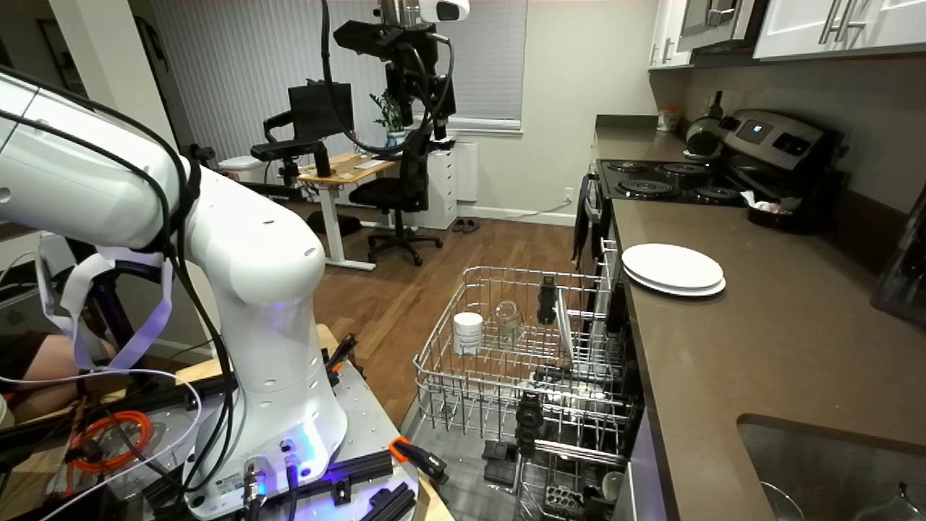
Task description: Put a plate from the counter in the dishwasher
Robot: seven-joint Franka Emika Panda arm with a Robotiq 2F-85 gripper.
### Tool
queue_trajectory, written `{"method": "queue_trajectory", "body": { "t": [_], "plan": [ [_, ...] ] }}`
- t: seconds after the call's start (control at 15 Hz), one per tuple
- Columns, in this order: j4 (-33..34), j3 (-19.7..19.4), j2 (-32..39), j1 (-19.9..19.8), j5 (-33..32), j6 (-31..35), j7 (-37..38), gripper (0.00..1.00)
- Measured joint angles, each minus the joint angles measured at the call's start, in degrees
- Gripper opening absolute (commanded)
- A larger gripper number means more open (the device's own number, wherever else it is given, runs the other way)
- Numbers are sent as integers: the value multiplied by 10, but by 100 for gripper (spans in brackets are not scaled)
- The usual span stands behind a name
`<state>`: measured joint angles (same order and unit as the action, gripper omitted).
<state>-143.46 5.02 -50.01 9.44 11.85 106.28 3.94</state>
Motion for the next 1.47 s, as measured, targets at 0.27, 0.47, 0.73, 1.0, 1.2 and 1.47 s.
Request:
{"method": "queue_trajectory", "body": {
  "t": [0.27,0.47,0.73,1.0,1.2,1.47],
  "plan": [
    [0,-1,2,-4,-2,1,-2,100],
    [0,-13,22,-16,-37,16,-30,100],
    [16,-32,105,-46,-123,74,-72,100],
    [86,-26,236,-67,-215,116,-77,100],
    [162,-13,339,-72,-297,117,-76,100],
    [260,-4,456,-72,-423,117,-45,100]
  ]
}}
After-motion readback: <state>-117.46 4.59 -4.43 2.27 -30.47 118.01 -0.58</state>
